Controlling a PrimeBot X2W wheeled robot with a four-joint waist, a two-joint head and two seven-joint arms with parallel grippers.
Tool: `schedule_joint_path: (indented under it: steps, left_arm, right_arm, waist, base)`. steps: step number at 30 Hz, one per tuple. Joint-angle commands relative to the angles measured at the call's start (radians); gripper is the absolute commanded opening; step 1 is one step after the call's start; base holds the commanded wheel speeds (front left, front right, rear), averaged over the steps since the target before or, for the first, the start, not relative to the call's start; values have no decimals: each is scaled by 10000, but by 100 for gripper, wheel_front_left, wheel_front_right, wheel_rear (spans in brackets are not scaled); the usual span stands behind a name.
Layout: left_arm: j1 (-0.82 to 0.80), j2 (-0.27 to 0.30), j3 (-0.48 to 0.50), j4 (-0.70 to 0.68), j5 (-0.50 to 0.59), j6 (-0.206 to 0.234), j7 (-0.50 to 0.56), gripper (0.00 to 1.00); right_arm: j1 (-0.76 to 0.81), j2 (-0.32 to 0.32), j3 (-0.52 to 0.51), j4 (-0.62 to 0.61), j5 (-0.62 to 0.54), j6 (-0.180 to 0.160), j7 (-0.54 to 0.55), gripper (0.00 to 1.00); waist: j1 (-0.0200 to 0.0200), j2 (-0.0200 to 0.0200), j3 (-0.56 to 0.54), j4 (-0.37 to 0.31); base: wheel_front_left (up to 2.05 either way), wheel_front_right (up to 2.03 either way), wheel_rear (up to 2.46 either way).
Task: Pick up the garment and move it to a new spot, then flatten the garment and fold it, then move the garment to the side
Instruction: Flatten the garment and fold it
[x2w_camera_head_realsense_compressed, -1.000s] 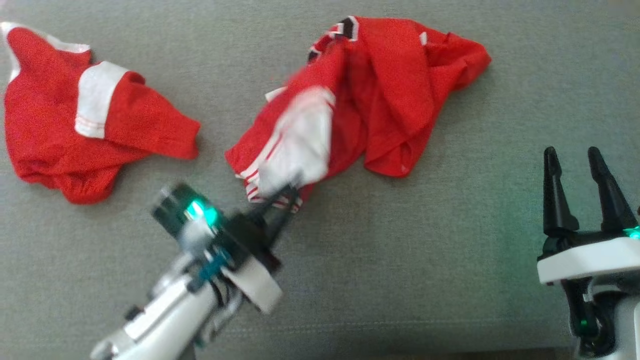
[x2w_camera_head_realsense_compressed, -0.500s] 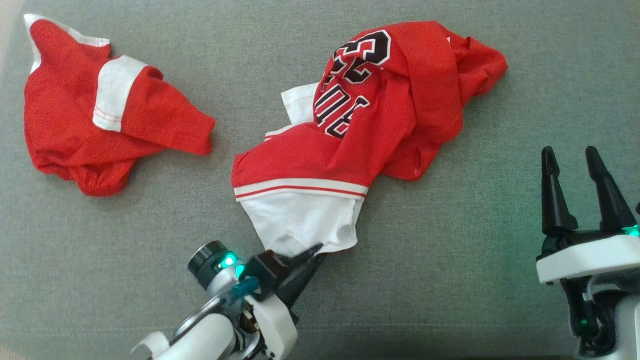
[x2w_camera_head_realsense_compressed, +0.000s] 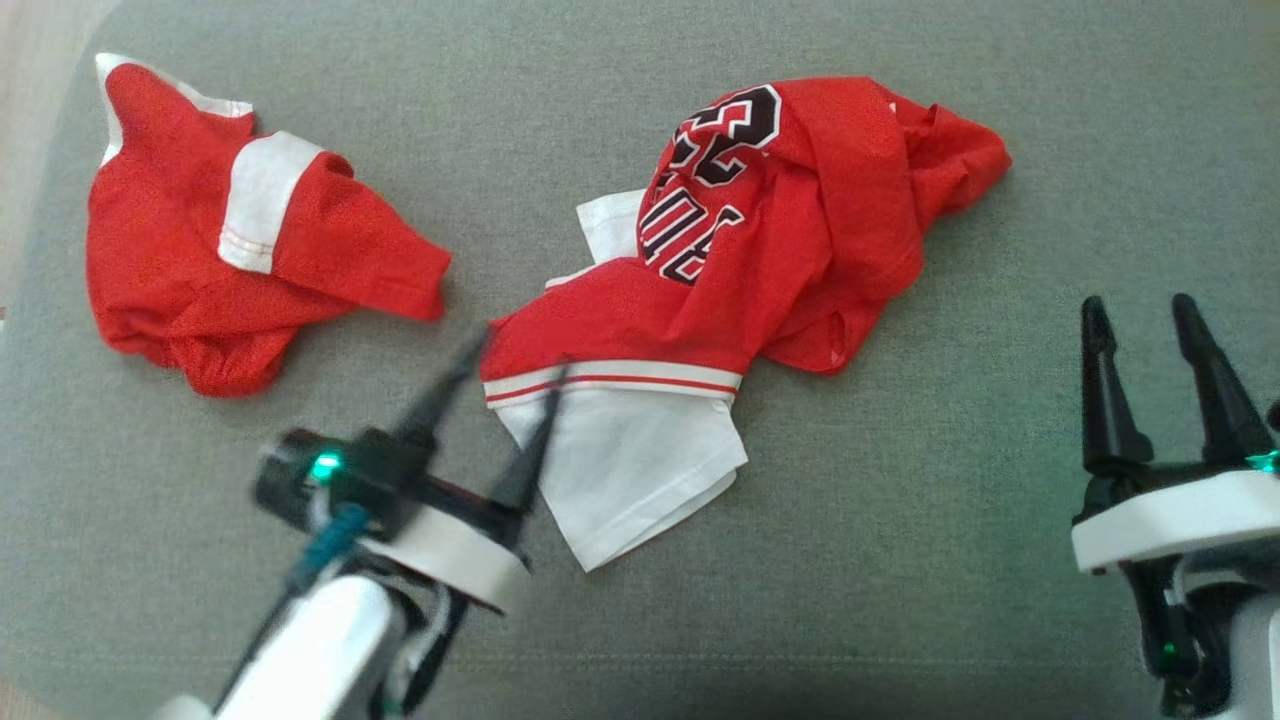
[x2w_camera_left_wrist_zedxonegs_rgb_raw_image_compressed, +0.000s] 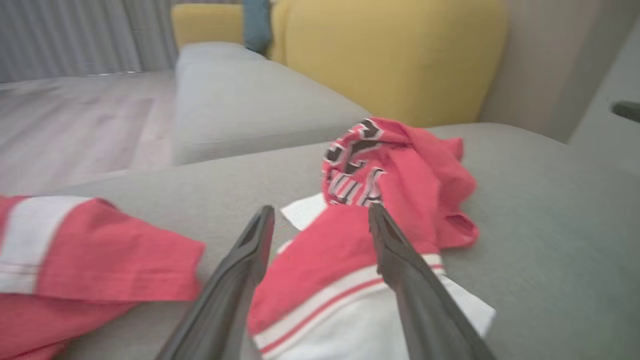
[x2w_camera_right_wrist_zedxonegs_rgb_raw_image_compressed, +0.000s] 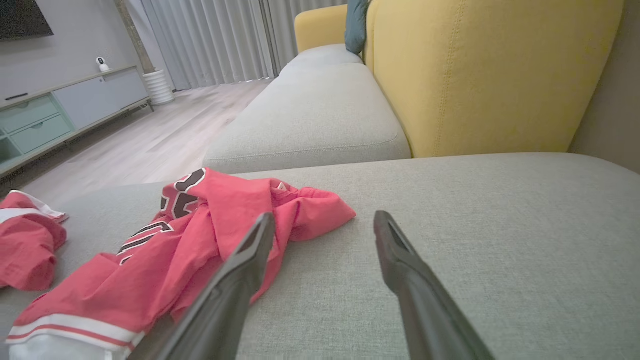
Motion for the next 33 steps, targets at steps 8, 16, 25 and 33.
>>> schedule_joint_path:
  steps: [8, 16, 25, 33]
  left_arm:
    - [128, 498, 2318, -729, -429, 962, -131, 100]
    - [545, 544, 2738, -688, -480, 704, -133, 100]
    - [559, 358, 2667, -458, -333, 458, -134, 100]
    - [301, 160, 2567, -367, -207, 226, -135, 100]
  right_arm:
    - [98, -56, 390, -484, -157, -7, 48, 100]
    - [218, -56, 494, -467, -130, -7, 106, 100]
    - [198, -56, 497, -486, -179, -7, 194, 100]
    - [-38, -56, 812, 22, -170, -7, 764, 100]
  waist:
    - [0, 0, -250, -37]
    - [0, 0, -384, -67]
    - [0, 0, -397, 63]
    - [0, 0, -136, 425]
  base:
    - [0, 0, 0]
    - [0, 0, 0]
    - [0, 0, 0]
    - [0, 0, 0]
